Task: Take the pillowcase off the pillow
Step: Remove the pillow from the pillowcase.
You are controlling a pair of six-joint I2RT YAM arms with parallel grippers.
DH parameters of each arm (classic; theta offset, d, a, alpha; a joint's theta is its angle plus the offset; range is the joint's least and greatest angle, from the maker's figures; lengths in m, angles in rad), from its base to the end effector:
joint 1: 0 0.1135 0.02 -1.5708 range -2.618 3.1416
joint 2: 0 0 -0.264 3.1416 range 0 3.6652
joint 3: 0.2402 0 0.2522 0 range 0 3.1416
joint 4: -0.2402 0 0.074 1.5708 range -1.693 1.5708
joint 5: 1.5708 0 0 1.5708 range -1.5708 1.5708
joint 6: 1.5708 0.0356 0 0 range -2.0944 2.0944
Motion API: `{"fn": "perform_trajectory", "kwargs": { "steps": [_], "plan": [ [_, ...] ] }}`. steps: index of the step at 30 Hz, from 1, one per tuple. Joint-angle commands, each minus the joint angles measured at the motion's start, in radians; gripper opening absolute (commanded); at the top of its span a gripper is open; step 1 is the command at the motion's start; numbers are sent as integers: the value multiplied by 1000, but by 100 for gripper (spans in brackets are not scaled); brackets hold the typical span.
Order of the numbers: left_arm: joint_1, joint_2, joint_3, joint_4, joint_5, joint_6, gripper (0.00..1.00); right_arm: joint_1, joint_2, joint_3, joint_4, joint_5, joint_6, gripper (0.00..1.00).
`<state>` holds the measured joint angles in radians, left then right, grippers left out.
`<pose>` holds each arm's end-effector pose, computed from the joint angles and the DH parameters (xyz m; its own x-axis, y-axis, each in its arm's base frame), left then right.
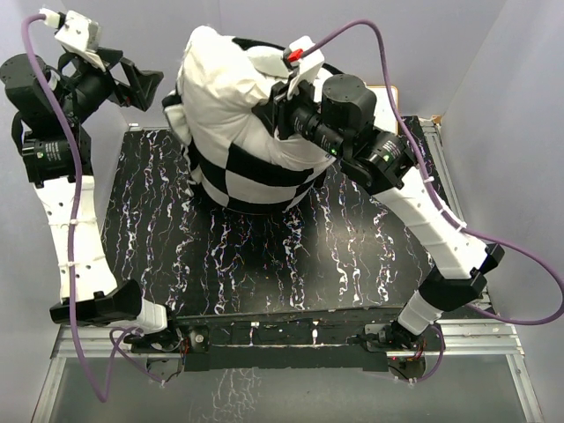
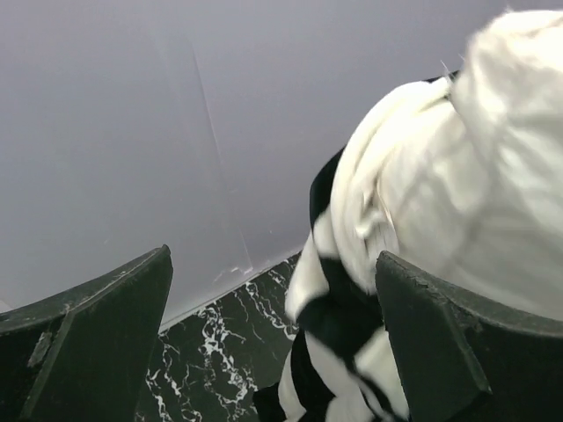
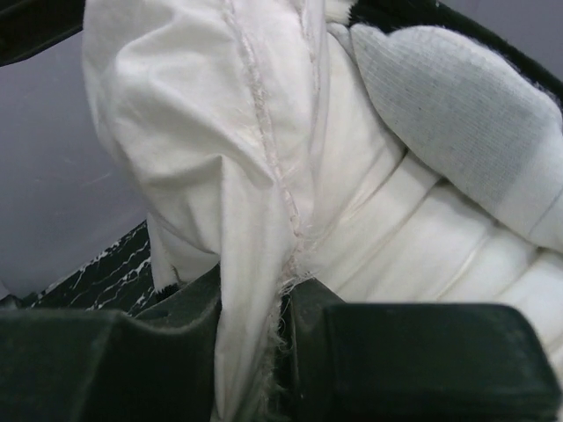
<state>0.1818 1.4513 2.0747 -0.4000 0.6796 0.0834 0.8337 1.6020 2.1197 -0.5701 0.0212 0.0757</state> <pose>0.2514 0.0235 0.5899 0.2556 0.1129 -0.9602 0.4424 0.8694 0.2200 0.2162 0.2371 0.5450 -0.0900 0.0133 -0.9959 -0.7213 0.6886 0.0744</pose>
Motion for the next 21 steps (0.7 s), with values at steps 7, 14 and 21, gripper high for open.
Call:
{"fn": "perform_trajectory", "kwargs": {
  "steps": [7, 14, 21],
  "plan": [
    [21, -54, 28, 129, 171, -168, 97, -208, -72, 63, 345, -104, 231, 8],
    [21, -37, -145, 9, 190, -65, 97, -408, -95, -29, 502, -433, 562, 8],
    [20, 17, -331, -332, 258, 309, 97, -514, -143, -130, 606, -555, 701, 8]
  ]
}}
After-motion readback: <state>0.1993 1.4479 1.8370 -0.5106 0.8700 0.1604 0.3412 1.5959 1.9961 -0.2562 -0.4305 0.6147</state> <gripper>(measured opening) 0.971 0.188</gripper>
